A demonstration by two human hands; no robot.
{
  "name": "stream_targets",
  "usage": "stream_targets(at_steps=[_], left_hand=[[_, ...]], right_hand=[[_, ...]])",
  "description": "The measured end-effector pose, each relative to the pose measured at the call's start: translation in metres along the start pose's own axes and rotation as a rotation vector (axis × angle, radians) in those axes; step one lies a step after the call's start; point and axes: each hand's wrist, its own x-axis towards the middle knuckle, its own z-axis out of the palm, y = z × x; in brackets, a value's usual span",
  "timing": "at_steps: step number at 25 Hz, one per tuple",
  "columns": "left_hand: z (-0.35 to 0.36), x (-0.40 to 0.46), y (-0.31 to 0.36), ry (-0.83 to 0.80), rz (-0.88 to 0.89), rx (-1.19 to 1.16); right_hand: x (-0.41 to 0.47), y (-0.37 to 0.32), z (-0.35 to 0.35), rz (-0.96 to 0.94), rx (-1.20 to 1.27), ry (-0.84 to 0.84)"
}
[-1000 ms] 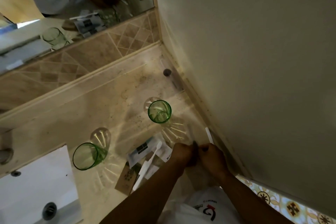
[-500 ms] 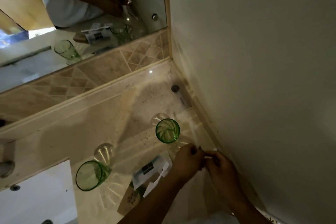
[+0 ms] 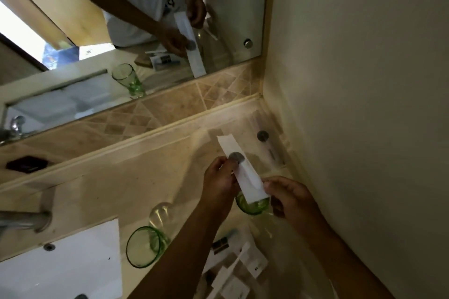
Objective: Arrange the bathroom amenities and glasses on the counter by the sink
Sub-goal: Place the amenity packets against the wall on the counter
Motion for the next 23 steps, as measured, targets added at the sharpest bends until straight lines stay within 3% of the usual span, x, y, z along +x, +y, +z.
stream_targets(at_steps=[4, 16, 23], left_hand=[[-0.006, 0.026, 0.002, 0.083, 0.024, 0.141], [0.011, 0.101, -0.005, -0.008, -0.042, 0.195], [0.026, 0.156, -0.013, -0.036, -0.096, 0.506]], right_hand=[[0.019, -0.005, 0.02, -0.086, -0.085, -0.099], [0.097, 0.014, 0.016, -0.011, -0.299, 0.145], [0.135, 0.04, 0.001, 0.076, -0.549, 0.294]])
